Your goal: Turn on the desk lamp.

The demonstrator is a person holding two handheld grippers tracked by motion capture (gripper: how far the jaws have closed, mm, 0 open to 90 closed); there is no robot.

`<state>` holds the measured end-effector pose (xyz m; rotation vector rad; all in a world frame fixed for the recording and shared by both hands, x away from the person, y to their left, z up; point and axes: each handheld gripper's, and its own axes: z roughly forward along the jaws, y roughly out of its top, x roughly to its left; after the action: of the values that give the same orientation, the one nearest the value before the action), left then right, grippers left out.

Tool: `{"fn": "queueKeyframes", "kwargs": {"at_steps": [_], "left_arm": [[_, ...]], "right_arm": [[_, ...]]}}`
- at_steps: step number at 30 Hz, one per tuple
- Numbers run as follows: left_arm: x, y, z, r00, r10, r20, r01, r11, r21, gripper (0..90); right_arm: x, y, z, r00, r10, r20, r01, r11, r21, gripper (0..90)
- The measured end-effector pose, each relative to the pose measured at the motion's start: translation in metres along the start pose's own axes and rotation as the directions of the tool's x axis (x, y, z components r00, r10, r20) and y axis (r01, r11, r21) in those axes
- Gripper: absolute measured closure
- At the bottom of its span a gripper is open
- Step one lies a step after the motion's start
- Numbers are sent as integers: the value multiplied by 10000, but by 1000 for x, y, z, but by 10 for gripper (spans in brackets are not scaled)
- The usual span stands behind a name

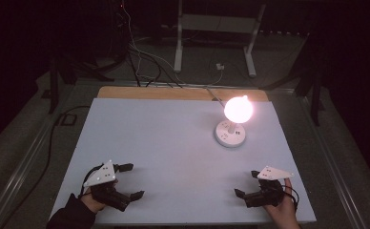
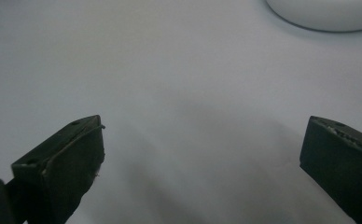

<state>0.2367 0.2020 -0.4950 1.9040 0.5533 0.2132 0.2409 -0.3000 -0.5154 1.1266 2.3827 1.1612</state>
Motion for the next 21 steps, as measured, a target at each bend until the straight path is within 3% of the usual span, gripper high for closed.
{"fn": "queueKeyframes", "kwargs": {"at_steps": [11,21], "left_arm": [[-1,0,0,10000,90,29,-90,10000,-1,3],[-1,0,0,10000,58,20,-58,10000,37,3]], "right_arm": [[-3,4,2,9998,70,-160,-75,9995,-309,0],[-3,4,4,9997,-22,-251,19,9999,-135,0]]}}
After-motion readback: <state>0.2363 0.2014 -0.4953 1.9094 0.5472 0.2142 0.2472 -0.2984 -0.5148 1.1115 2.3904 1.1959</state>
